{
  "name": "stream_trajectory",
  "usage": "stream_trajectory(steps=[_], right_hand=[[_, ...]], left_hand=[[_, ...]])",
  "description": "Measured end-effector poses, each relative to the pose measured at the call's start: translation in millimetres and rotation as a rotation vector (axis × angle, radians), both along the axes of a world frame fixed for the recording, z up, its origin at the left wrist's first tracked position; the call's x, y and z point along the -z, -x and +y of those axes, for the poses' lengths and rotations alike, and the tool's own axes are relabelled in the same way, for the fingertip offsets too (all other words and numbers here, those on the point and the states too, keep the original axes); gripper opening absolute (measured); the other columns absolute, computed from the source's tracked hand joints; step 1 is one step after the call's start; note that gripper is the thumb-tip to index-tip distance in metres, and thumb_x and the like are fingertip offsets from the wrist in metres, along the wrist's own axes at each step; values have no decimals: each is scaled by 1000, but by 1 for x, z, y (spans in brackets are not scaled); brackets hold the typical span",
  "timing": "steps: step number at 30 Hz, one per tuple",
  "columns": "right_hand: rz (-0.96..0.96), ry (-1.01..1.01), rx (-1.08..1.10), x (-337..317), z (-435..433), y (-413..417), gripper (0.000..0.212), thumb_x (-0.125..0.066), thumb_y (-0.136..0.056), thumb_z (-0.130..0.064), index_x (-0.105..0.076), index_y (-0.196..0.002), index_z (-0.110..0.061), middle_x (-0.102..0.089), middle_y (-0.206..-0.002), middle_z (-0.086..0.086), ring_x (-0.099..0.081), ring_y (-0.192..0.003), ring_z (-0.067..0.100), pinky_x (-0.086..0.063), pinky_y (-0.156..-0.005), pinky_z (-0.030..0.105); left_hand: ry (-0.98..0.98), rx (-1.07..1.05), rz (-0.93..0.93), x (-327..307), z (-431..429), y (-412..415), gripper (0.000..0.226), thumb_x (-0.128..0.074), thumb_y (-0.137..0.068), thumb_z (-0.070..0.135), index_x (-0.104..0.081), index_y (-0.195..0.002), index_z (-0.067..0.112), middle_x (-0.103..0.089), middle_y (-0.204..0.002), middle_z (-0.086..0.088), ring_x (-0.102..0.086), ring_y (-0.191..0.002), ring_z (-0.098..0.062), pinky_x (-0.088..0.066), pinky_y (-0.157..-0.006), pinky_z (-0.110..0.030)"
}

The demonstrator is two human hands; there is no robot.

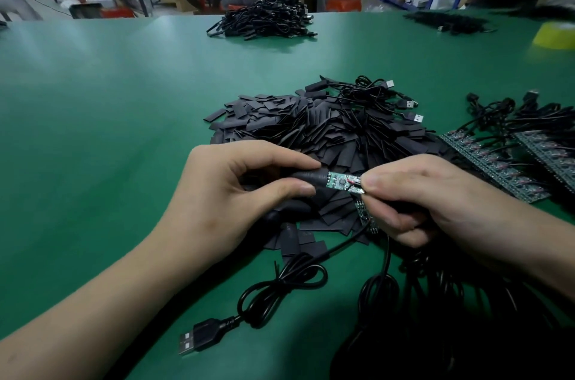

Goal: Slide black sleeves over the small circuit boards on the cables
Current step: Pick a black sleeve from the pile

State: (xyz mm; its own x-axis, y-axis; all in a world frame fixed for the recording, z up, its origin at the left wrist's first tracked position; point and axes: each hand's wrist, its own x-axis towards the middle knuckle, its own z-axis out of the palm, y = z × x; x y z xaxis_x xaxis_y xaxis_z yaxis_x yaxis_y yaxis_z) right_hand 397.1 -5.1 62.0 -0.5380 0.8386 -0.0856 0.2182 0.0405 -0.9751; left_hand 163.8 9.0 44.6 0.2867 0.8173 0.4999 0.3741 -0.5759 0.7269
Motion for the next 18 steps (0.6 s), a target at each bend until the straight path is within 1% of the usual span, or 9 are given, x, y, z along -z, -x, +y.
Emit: stream_trajectory(steps=[2, 4, 7, 10, 14, 16, 18], right_hand=[[-1, 18, -7, 0, 1, -1, 42, -48, -94, -35, -50, -55, -19, -30, -53, -5, -25, -45, 9, -26, -43, 12], [11, 44, -13, -1, 1, -3, 41, -49, -93, -36, -50, -56, -17, -29, -52, -6, -24, -44, 10, -24, -42, 14], [38, 80, -17, -1, 2, -6, 40, -50, -93, -35, -49, -57, -16, -28, -51, -6, -24, -43, 10, -22, -41, 15], [64, 106, -17, -1, 2, -7, 39, -51, -92, -34, -49, -58, -16, -27, -51, -6, -23, -42, 10, -22, -40, 15], [64, 118, -22, -2, 2, -8, 39, -51, -92, -34, -49, -58, -16, -26, -51, -6, -23, -42, 11, -20, -40, 16], [54, 119, -22, -2, 2, -7, 39, -51, -93, -34, -49, -58, -17, -26, -51, -5, -23, -43, 11, -21, -40, 16], [40, 112, -28, -2, 1, -6, 39, -51, -93, -36, -50, -59, -17, -28, -52, -6, -23, -44, 10, -21, -41, 15]], left_hand=[[-42, 24, 61, -2, 0, 2, 21, -81, -76, 32, -78, -97, 33, -76, -89, 15, -72, -81, -6, -54, -76, -17], [-61, 53, 84, -3, 1, 3, 23, -82, -75, 29, -78, -98, 31, -77, -90, 15, -73, -83, -6, -55, -78, -19], [-114, 92, 116, -4, 1, 3, 26, -83, -75, 28, -79, -100, 24, -77, -93, 15, -72, -87, -3, -53, -83, -18], [-136, 108, 122, -4, 1, 3, 26, -82, -75, 28, -79, -100, 21, -76, -94, 14, -72, -87, -2, -52, -83, -17], [-166, 120, 151, -5, 1, 4, 26, -83, -75, 26, -79, -100, 18, -77, -94, 13, -72, -88, -2, -54, -83, -20], [-181, 110, 167, -5, 2, 4, 26, -83, -76, 27, -79, -100, 19, -77, -94, 13, -72, -88, -2, -55, -83, -22], [-164, 79, 152, -4, 1, 3, 25, -82, -76, 31, -79, -100, 25, -77, -92, 15, -72, -86, -3, -56, -80, -24]])
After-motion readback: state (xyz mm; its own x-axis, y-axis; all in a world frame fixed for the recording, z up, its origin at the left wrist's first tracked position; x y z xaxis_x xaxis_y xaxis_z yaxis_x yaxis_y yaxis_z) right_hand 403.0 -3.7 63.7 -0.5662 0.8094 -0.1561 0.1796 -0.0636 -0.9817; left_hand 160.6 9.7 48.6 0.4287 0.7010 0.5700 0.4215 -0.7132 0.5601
